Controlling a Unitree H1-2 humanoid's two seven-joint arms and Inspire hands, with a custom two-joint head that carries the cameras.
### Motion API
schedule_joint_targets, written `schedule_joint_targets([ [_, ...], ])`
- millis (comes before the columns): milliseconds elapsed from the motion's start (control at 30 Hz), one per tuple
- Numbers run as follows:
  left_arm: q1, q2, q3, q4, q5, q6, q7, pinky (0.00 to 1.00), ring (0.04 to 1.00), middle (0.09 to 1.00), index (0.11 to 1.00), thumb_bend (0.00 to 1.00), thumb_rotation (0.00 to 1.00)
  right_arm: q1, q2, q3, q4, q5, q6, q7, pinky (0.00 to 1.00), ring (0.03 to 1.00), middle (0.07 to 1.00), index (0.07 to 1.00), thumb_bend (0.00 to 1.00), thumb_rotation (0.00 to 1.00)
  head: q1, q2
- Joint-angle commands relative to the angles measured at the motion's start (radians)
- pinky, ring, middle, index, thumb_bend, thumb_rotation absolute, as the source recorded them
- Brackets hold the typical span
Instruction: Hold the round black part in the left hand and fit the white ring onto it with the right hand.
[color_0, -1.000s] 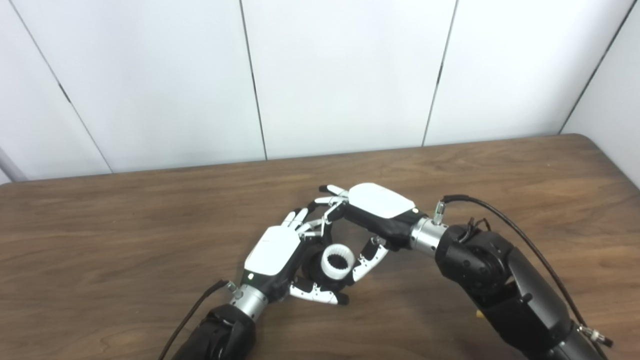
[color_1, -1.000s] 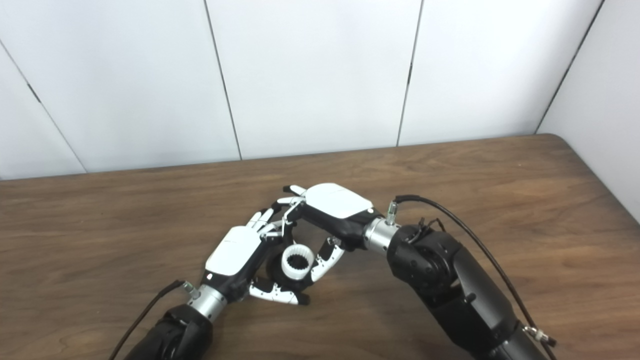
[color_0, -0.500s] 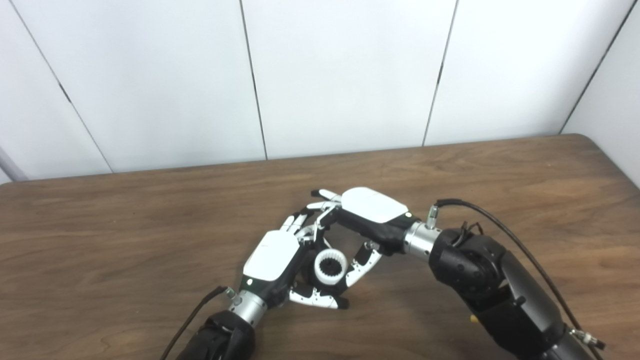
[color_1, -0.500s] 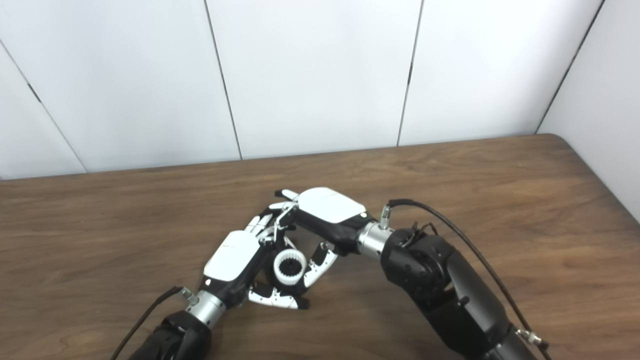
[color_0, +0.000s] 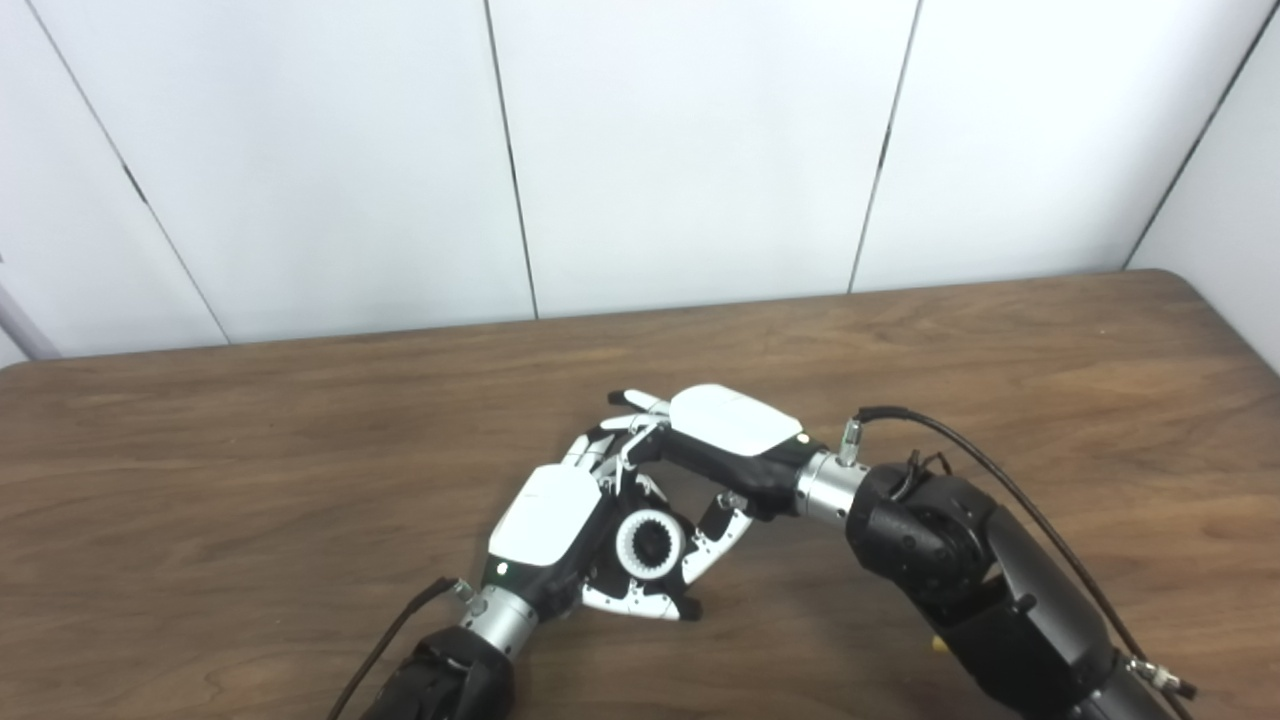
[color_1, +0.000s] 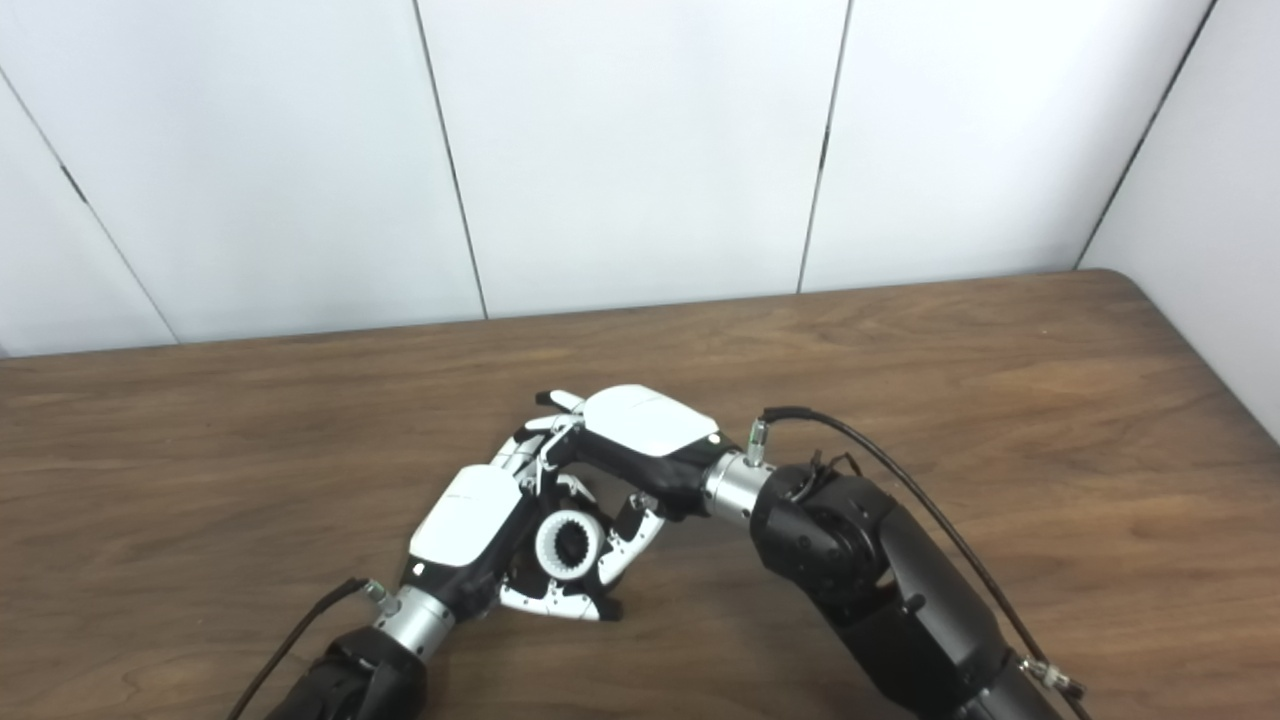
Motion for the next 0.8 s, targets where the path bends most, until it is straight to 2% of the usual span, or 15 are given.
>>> schedule_joint_targets([
  [0, 0.07, 0.021, -0.034, 0.028, 0.022, 0.03, -0.079, 1.0, 1.0, 0.875, 0.48, 0.52, 0.05, -0.037, 0.002, -0.002, -0.009, 0.003, -0.026, -0.011, 0.0, 1.0, 0.894, 0.476, 0.52, 0.13, -0.002, 0.002],
  [333, 0.064, 0.032, -0.029, 0.049, 0.016, 0.014, -0.07, 1.0, 0.999, 0.876, 0.48, 0.52, 0.05, -0.05, -0.01, -0.025, 0.002, 0.01, -0.049, -0.027, 0.0, 1.0, 0.889, 0.476, 0.52, 0.13, -0.017, -0.013],
  [767, 0.055, 0.029, -0.028, 0.08, 0.019, 0.005, -0.056, 1.0, 0.996, 0.872, 0.48, 0.52, 0.05, -0.054, -0.004, -0.062, -0.022, 0.04, -0.03, -0.015, 0.0, 1.0, 0.896, 0.475, 0.52, 0.13, -0.024, -0.024],
])
